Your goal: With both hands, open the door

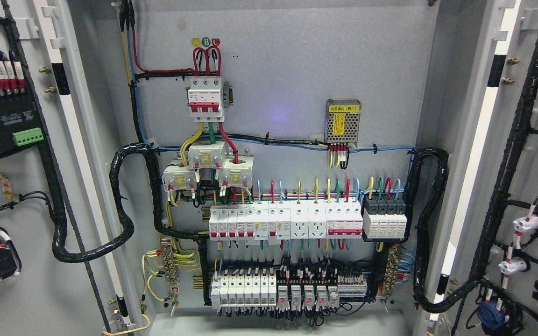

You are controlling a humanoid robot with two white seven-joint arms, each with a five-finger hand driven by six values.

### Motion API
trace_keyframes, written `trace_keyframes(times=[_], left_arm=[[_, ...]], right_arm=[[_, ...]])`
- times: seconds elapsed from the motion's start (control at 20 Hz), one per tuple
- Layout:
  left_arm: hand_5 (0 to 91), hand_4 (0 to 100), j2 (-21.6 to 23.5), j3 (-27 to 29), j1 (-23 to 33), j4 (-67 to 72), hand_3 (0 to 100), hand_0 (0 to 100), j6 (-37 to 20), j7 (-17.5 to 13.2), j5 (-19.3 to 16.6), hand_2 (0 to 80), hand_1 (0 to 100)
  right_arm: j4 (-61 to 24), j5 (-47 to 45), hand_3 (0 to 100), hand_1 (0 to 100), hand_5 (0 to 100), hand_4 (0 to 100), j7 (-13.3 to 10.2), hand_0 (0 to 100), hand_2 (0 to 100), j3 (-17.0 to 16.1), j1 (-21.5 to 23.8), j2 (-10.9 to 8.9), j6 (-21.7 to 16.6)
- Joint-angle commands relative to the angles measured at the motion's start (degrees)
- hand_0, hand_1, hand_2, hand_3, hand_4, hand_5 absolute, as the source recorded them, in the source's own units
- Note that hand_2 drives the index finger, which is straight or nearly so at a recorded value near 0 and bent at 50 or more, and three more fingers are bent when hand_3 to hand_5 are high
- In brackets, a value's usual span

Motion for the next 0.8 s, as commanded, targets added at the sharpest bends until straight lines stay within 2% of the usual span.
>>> trace_keyframes(times=[0.0,0.2,0.3,0.4,0.55,0.7,0.75], left_arm=[[0.0,0,-4.58,-3.56,-0.77,30.78,0,0,0.08,-0.05,0.83,0.0,0],[0.0,0,-4.58,-3.91,-3.85,44.08,0,0,0.08,-0.14,1.62,0.0,0],[0.0,0,-4.58,-3.73,-4.9,48.13,0,0,0.08,-0.14,1.45,0.0,0],[0.0,0,-4.58,-3.73,-5.7,51.73,0,0,0.08,-0.14,1.36,0.0,0],[0.0,0,-4.84,-3.91,-7.53,59.36,0,0,0.26,-0.14,0.83,0.0,0],[0.0,0,-5.81,-3.91,-12.72,71.23,0,0,0.26,-0.14,0.83,0.0,0],[0.0,0,-5.9,-3.91,-14.56,75.0,0,0,0.17,-0.14,0.66,0.0,0]], right_arm=[[31.42,1.94,0,0,0,0,-0.02,19,0,2.89,-2.97,8.17,0.06],[39.44,3.79,0,0,0,0,-0.54,19,0,2.27,-4.64,8.35,0.06],[43.3,3.79,0,0,0,0,-0.81,19,0,2.01,-5.7,10.62,0.06],[48.92,3.79,0,0,0,0,-0.55,19,0,0.26,-8.06,10.9,0.32],[57.54,3.97,0,0,0,0,-0.11,19,0,0.25,-11.76,10.98,0.41],[62.12,3.97,0,0,0,0,-0.63,19,0,0.34,-13.44,10.98,2.42],[62.65,3.97,0,0,0,0,-0.81,19,0,0.6,-13.53,11.07,5.13]])
